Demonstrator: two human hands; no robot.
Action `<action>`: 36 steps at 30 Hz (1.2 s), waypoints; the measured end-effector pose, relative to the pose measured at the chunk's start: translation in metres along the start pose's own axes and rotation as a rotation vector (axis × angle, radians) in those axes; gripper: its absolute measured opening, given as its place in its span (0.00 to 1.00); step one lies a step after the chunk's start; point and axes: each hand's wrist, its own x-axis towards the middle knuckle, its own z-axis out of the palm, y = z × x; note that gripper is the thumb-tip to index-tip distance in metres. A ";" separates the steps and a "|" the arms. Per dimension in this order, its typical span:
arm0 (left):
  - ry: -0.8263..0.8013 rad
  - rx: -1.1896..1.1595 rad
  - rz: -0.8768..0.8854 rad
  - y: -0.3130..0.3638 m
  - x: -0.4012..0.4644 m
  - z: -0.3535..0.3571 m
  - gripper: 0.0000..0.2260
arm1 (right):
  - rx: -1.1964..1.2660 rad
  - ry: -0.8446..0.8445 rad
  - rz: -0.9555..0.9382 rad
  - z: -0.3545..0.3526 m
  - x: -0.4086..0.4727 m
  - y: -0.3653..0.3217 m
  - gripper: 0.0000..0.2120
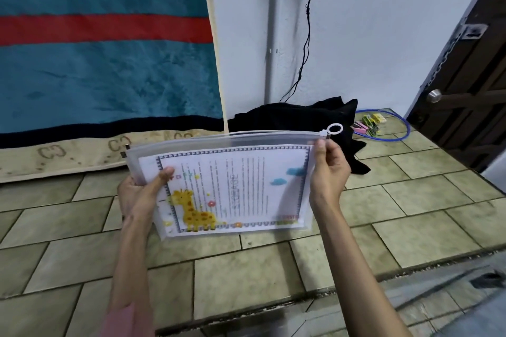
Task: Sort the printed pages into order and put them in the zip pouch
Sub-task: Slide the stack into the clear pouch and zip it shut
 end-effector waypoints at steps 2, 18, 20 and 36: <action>-0.046 0.018 0.010 0.007 0.001 0.002 0.13 | 0.047 -0.008 0.017 0.002 0.005 -0.004 0.10; -0.623 0.715 0.897 0.105 -0.071 0.201 0.13 | 0.391 -0.121 0.245 -0.004 0.035 0.006 0.11; -0.588 0.758 0.893 0.106 -0.068 0.206 0.14 | 0.391 -0.134 0.247 -0.006 0.038 0.007 0.16; -0.374 1.087 0.834 0.095 -0.005 0.110 0.10 | 0.430 -0.098 0.284 0.003 0.054 0.020 0.20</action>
